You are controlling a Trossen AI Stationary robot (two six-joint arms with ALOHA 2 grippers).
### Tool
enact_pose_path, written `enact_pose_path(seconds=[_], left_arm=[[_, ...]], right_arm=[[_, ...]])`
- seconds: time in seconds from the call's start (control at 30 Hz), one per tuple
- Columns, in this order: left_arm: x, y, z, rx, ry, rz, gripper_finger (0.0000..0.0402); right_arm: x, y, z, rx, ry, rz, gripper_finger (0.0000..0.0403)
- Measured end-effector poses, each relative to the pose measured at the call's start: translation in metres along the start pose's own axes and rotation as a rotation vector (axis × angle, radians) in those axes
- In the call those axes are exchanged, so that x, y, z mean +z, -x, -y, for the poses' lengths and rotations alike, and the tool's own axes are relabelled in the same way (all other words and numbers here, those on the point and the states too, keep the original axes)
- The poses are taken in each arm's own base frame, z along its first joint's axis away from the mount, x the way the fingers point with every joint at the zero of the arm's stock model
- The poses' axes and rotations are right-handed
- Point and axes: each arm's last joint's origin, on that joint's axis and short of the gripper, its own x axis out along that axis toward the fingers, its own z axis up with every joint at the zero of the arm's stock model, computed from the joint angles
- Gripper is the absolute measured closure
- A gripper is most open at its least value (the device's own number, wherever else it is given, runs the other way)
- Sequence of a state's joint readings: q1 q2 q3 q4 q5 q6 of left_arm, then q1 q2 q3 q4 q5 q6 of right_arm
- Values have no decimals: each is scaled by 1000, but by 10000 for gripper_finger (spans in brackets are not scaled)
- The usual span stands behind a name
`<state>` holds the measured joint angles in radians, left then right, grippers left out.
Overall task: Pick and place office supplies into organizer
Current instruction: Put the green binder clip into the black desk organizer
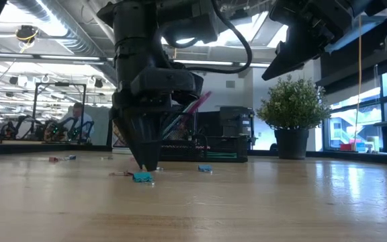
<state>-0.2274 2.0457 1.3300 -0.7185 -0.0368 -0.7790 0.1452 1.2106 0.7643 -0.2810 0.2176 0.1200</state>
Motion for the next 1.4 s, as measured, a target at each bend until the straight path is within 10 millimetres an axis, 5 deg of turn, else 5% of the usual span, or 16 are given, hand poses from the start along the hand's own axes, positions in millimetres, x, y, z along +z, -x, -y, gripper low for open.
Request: enact_pose_path(seconds=[0.7,1.4], left_arm=[[0,0,0,30,-57,30,333],[2,0,0,51,-482,51,334]], right_arm=[[0,0,0,0,-1,0,296],[0,0,0,0,-2,0,296]])
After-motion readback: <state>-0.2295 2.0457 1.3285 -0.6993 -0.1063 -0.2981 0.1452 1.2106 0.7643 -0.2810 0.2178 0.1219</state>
